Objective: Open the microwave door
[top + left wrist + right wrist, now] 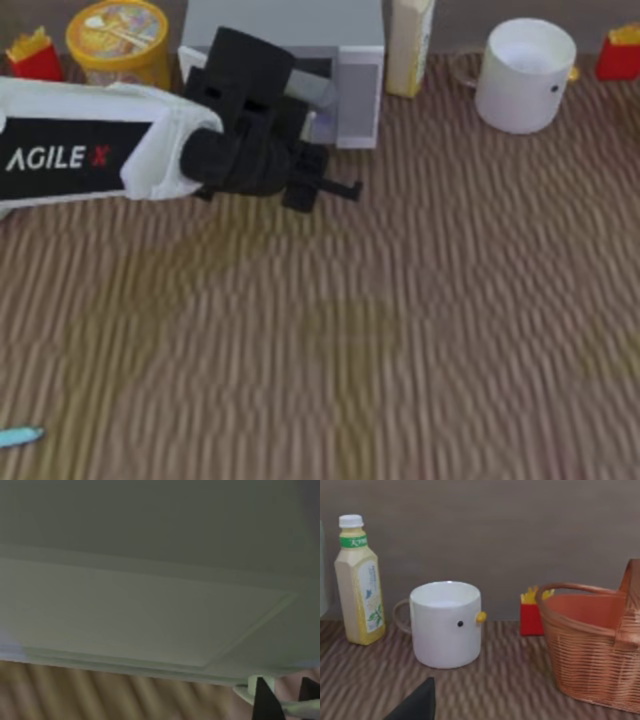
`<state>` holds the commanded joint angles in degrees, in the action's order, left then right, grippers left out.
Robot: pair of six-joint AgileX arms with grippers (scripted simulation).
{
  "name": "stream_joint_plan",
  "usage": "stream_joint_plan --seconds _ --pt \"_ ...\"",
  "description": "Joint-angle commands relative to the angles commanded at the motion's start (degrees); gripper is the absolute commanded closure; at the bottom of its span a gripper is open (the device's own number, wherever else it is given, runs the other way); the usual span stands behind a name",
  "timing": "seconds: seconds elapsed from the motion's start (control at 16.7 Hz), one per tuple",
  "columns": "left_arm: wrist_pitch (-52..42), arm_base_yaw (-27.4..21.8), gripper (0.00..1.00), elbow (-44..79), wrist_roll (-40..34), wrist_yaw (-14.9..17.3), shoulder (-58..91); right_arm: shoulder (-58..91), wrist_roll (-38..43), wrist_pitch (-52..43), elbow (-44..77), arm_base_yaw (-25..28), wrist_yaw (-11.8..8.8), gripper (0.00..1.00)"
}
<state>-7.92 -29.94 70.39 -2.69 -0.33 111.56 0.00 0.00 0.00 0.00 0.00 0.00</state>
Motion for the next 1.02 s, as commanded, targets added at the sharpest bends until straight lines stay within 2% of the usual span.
stream_joint_plan --seconds 0.54,1.02 --pt "0.7 1.4 1.0 -2.4 3.9 3.4 -1.9 0.0 0.0 0.0 0.0 0.0 0.0 0.0" --pt "0.6 1.5 1.0 -2.6 4.2 3.6 -1.9 0.0 0.0 0.0 0.0 0.0 0.0 0.0"
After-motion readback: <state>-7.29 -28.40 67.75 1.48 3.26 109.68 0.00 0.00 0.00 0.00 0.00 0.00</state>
